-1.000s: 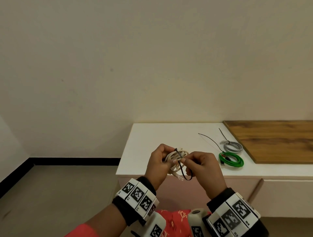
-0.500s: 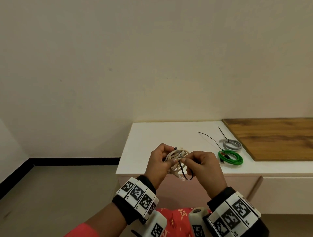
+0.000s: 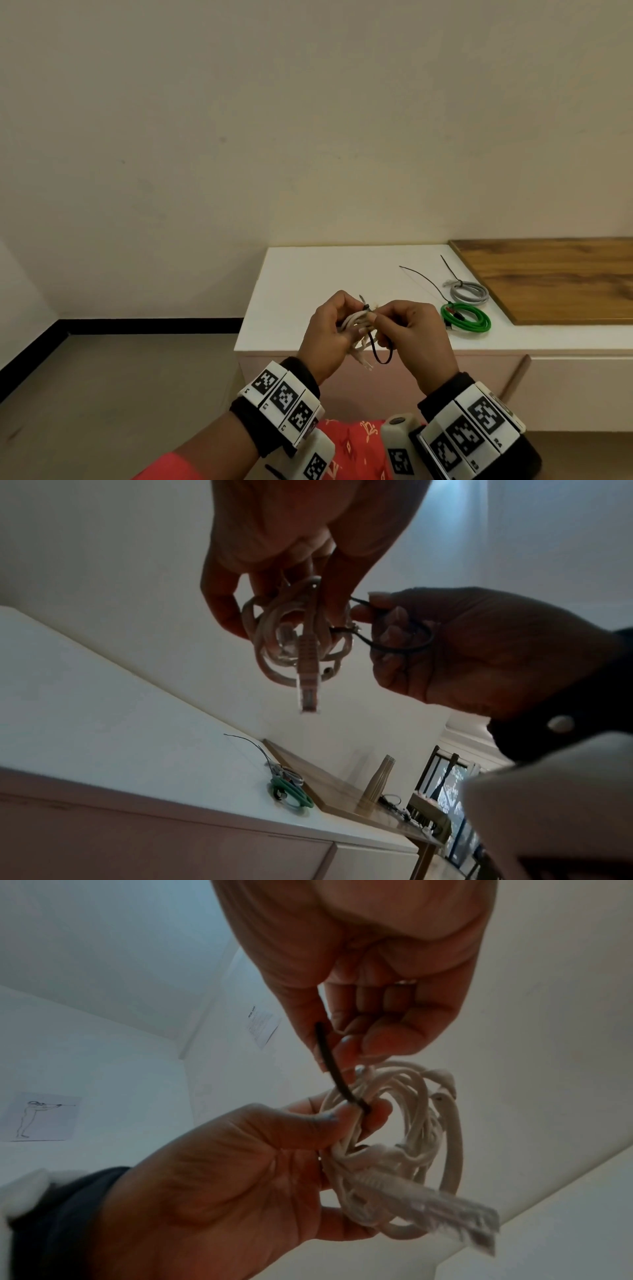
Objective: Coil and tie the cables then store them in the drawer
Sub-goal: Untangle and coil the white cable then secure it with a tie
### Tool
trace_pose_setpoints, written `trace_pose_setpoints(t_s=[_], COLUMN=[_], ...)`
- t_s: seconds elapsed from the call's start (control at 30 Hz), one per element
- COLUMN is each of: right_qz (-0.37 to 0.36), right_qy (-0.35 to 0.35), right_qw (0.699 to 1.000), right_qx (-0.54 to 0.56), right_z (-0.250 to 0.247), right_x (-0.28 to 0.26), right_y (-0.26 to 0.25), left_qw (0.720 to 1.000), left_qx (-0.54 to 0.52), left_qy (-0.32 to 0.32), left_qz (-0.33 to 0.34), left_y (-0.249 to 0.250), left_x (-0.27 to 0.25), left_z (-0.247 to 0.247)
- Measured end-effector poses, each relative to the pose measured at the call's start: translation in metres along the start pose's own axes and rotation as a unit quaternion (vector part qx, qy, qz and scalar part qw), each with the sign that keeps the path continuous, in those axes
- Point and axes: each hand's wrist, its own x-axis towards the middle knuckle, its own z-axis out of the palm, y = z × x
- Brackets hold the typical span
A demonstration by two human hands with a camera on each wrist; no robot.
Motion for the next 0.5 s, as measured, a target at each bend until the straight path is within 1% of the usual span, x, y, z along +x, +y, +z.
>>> trace_pose_setpoints(t_s=[0.17, 0.3, 0.37, 0.5], right_qz=[0.009, 0.013, 0.015, 0.045], right_qy=[0.012, 0.041, 0.024, -0.039], right_qw=[1.000, 0.998, 0.999, 0.998], right_qx=[0.026, 0.052, 0.040, 0.033], right_z=[-0.001, -0.006, -0.010, -0.013], right_x=[0.002, 0.007, 0.011, 0.014], right_y=[0.001, 0.001, 0.000, 0.004], left_qw=[0.996, 0.989, 0.987, 0.988], left_qx=[0.073, 0.134, 0.145, 0.137], left_qy=[-0.023, -0.045, -0.053, -0.044], left_qz=[0.034, 0.047, 0.050, 0.059], left_y=[0.001, 0.000, -0.001, 0.001], left_x=[-0.001, -0.003, -0.005, -0.003], left_z=[-0.001, -0.001, 0.000, -0.003])
